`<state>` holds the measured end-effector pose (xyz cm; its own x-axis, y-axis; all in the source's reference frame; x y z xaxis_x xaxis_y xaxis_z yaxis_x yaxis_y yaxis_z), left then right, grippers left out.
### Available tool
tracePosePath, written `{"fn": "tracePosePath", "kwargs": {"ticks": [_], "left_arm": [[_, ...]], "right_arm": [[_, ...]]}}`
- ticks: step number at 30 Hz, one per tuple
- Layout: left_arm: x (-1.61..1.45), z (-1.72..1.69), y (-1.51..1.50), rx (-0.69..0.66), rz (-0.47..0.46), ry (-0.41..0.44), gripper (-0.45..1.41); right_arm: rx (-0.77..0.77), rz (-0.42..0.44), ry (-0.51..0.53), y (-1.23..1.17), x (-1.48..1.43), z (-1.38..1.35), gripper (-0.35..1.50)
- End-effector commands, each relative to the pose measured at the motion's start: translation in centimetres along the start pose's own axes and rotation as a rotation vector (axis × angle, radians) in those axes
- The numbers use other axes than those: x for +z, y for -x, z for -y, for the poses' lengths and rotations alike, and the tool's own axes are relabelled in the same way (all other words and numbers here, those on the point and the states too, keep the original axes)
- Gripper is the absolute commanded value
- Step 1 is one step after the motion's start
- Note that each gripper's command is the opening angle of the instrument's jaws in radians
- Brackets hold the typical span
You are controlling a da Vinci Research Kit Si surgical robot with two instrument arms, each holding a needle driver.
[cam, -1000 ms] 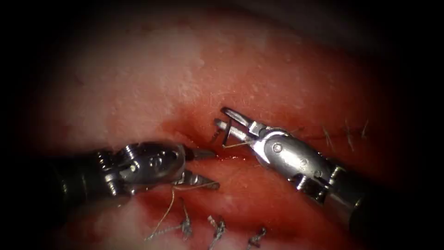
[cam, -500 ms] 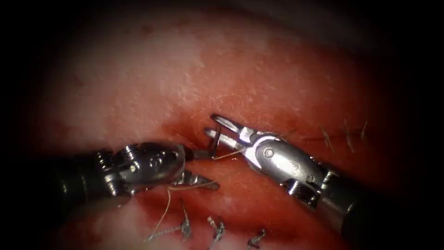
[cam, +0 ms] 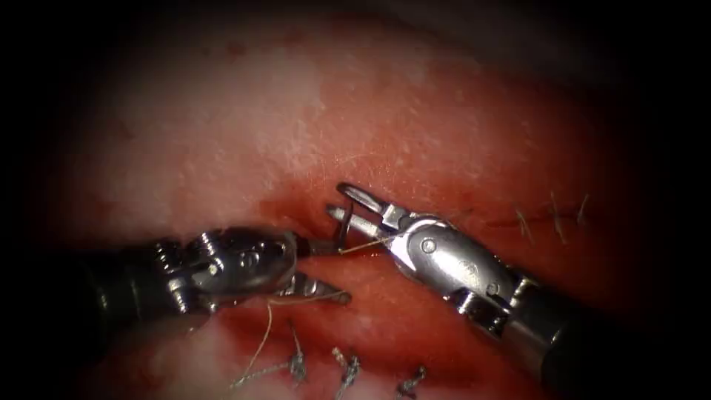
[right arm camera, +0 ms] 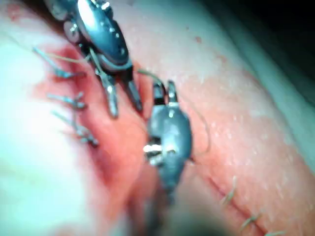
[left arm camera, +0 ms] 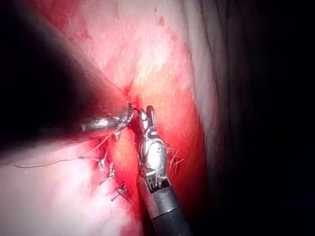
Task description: Wound Closure
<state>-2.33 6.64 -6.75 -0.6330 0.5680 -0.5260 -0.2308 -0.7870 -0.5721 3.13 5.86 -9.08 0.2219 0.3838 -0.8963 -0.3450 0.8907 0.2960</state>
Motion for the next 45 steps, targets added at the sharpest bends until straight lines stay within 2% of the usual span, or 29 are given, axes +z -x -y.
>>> {"fn": "tracePosePath", "kwargs": {"ticks": [1,35,41,43,45], "left_arm": [[0.06,0.03,-0.02,0.002,-0.001,0.0,0.49],[0.03,0.03,-0.01,-0.002,0.003,0.004,0.48],[0.02,0.03,-0.01,-0.008,0.006,0.005,0.48],[0.02,0.03,0.0,-0.008,0.006,0.005,0.48],[0.02,0.03,0.0,-0.008,0.006,0.005,0.48]], "right_arm": [[0.002,-0.001,-0.006,-0.01,0.09,-0.02,-0.35],[0.096,0.115,-0.059,0.26,0.06,0.08,-0.35],[0.046,0.052,0.015,0.01,0.05,-0.08,-0.35],[-0.022,0.013,0.046,-0.24,0.03,-0.22,-0.35],[-0.044,-0.003,0.059,-0.37,0.01,-0.29,-0.35]]}}
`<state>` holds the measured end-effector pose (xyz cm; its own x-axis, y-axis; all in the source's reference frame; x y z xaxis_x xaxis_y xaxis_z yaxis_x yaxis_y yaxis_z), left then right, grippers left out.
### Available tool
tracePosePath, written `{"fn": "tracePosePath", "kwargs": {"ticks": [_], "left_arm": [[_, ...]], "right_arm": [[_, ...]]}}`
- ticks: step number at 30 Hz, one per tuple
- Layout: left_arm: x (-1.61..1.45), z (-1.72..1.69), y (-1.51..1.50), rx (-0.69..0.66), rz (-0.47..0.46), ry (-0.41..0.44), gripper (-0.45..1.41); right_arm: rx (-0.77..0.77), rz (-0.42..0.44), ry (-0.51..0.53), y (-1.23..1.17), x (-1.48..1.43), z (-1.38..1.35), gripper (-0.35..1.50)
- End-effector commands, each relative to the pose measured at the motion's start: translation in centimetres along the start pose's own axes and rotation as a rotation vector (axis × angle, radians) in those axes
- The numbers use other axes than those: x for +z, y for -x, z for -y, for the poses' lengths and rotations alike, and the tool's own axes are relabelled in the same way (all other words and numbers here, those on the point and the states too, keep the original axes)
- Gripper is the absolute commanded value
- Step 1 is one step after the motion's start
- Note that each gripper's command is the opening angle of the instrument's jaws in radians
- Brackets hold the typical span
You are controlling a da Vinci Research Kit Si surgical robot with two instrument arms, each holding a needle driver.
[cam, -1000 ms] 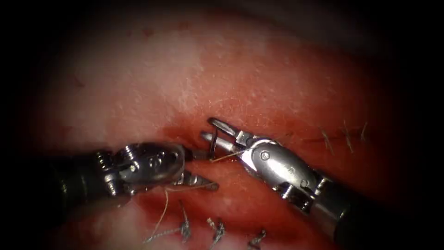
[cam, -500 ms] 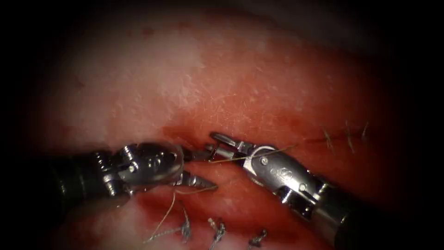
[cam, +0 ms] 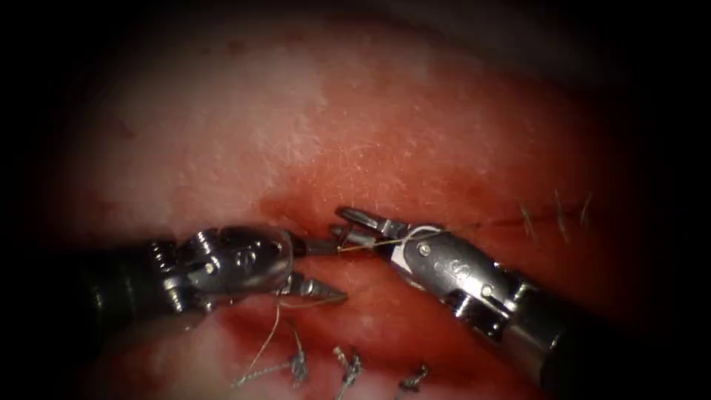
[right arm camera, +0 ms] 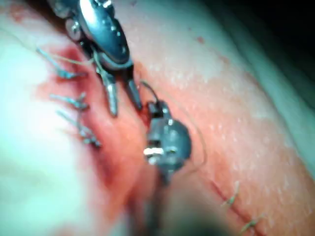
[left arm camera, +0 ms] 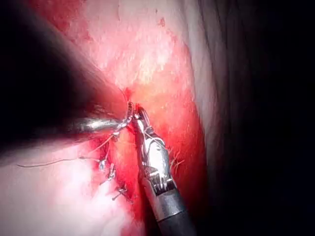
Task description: Wound Closure
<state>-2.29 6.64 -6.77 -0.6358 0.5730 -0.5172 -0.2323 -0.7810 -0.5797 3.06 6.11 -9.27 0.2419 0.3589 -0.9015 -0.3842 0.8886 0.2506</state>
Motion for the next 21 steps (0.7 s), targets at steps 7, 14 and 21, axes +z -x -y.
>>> {"fn": "tracePosePath", "kwargs": {"ticks": [7,14,21], "left_arm": [[0.07,0.03,-0.02,0.001,0.002,0.0,0.48],[0.07,0.03,-0.01,0.002,0.003,0.0,0.48],[0.08,0.02,-0.01,0.004,0.003,0.004,0.48]], "right_arm": [[-0.03,-0.054,0.027,-0.26,0.05,-0.23,-0.35],[-0.04,-0.103,0.034,-0.49,-0.03,-0.42,-0.35],[-0.053,-0.129,0.023,-0.54,-0.04,-0.47,-0.35]]}}
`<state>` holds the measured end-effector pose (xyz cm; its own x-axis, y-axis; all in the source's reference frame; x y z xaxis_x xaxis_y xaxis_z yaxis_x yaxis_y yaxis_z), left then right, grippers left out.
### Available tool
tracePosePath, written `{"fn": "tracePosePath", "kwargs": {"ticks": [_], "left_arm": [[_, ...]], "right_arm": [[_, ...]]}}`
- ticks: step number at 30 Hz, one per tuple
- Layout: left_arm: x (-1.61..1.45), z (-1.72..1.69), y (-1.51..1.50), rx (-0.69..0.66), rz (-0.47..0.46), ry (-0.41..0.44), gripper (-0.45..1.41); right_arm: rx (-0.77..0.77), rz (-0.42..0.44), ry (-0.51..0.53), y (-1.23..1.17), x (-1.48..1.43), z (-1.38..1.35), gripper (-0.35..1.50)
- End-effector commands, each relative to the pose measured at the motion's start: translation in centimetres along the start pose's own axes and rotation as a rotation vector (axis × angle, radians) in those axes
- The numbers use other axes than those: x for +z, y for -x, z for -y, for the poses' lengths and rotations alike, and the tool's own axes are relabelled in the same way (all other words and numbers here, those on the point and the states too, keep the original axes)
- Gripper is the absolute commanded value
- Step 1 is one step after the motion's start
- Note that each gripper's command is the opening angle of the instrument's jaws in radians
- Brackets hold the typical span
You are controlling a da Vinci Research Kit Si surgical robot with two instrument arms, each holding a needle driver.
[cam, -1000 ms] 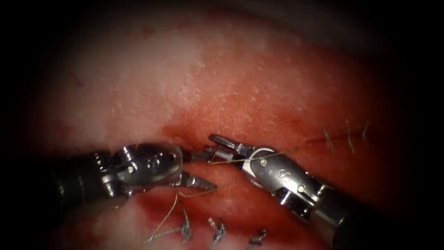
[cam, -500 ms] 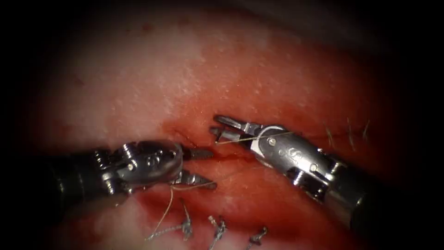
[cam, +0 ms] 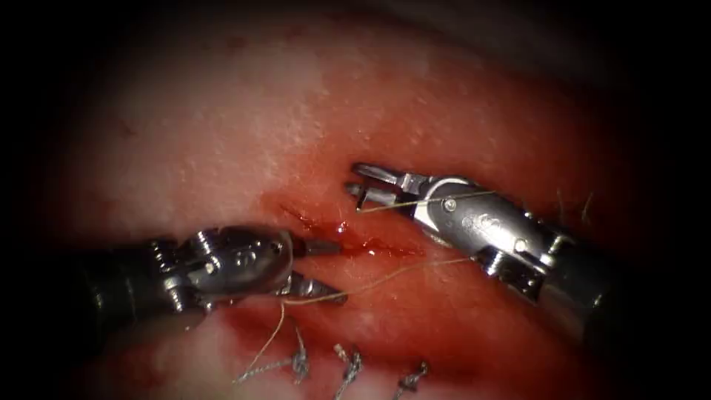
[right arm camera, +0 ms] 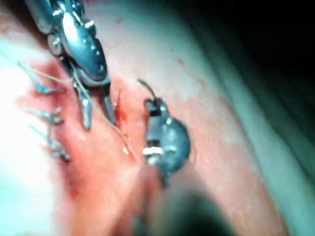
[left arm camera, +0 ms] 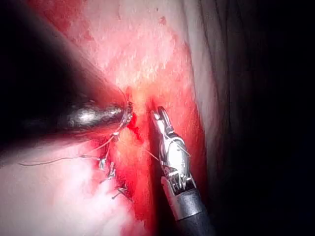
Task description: Wound Closure
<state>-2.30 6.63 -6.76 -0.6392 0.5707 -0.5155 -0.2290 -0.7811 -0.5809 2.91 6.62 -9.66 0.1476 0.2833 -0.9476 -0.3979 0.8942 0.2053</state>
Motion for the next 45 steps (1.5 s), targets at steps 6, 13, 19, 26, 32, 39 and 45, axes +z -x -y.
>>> {"fn": "tracePosePath", "kwargs": {"ticks": [6,13,19,26,32,39,45], "left_arm": [[0.07,0.03,-0.02,0.003,0.002,0.002,0.48],[0.07,0.03,-0.02,-0.002,0.003,0.003,0.48],[0.07,0.03,-0.02,-0.001,0.003,0.004,0.48],[0.06,0.02,-0.01,0.0,0.006,0.005,0.48],[0.06,0.02,-0.01,-0.005,0.006,0.007,0.48],[0.06,0.02,-0.01,-0.003,0.006,0.008,0.48],[0.06,0.02,-0.01,-0.003,0.009,0.009,0.47]], "right_arm": [[-0.081,-0.044,-0.022,-0.15,0.06,-0.13,-0.35],[-0.115,-0.061,-0.023,-0.16,0.05,-0.16,-0.35],[-0.127,-0.071,-0.022,-0.21,0.03,-0.2,-0.35],[-0.185,-0.091,-0.019,-0.28,-0.01,-0.25,-0.35],[-0.2,-0.1,-0.018,-0.3,-0.03,-0.28,-0.35],[-0.042,-0.072,-0.005,-0.22,-0.05,-0.3,-0.35],[-0.038,-0.073,0.045,-0.22,-0.12,-0.43,-0.35]]}}
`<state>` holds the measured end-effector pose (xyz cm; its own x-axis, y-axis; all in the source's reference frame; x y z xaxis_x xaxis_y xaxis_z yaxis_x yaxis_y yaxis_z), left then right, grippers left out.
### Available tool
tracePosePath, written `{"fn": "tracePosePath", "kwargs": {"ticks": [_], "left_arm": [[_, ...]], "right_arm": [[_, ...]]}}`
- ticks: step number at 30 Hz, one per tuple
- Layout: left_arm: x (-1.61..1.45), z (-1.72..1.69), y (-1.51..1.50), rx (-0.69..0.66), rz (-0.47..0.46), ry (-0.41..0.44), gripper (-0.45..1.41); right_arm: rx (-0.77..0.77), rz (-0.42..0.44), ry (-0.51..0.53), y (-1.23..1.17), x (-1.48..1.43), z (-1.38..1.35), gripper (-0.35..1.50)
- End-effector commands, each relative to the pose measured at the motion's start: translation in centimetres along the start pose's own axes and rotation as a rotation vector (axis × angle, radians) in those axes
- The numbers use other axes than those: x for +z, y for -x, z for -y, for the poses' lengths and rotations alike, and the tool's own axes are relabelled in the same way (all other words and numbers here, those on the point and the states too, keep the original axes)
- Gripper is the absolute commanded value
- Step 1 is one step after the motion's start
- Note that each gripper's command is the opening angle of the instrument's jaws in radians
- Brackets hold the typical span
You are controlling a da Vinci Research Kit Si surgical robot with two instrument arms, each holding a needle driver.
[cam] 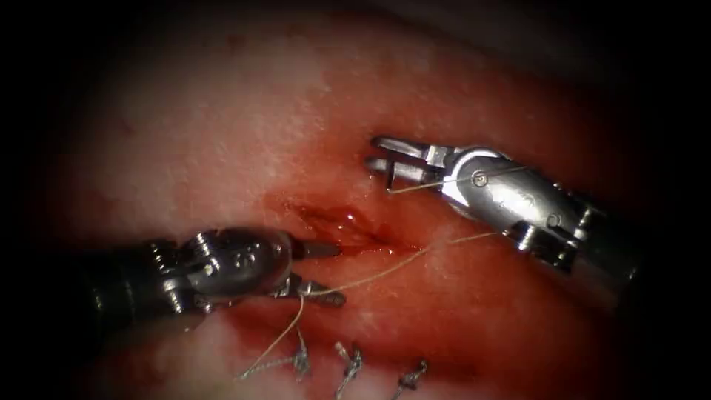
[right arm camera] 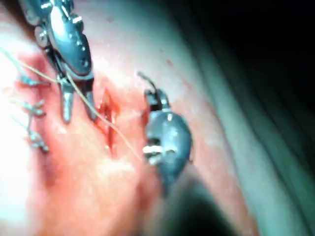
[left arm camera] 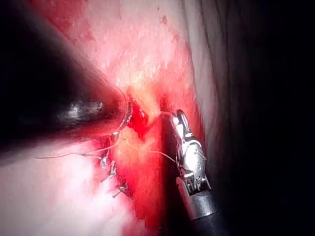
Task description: Wound Closure
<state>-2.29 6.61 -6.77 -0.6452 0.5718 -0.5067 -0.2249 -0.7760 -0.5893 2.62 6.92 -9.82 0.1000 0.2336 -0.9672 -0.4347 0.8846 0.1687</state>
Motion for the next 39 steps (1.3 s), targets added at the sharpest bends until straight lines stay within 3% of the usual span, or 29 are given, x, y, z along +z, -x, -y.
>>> {"fn": "tracePosePath", "kwargs": {"ticks": [1,17,26,30,34,39], "left_arm": [[0.07,0.03,-0.02,0.002,0.0,-0.001,0.47],[0.07,0.03,-0.02,0.003,0.0,0.0,0.47],[0.09,0.01,-0.03,0.003,0.003,0.0,0.47],[0.11,0.0,-0.03,0.006,0.004,0.003,0.47],[0.13,-0.01,-0.03,0.008,0.005,0.005,0.47],[0.13,-0.01,-0.02,0.004,0.005,0.006,0.47]], "right_arm": [[-0.027,-0.011,-0.001,-0.03,0.09,-0.08,-0.35],[-0.121,-0.053,-0.007,-0.06,0.12,-0.12,-0.35],[0.089,-0.042,-0.006,-0.02,0.23,-0.19,-0.35],[0.281,-0.015,-0.027,0.01,0.32,-0.19,-0.35],[0.52,0.033,-0.154,0.03,0.5,-0.23,-0.35],[0.587,0.053,-0.195,0.05,0.61,-0.3,-0.35]]}}
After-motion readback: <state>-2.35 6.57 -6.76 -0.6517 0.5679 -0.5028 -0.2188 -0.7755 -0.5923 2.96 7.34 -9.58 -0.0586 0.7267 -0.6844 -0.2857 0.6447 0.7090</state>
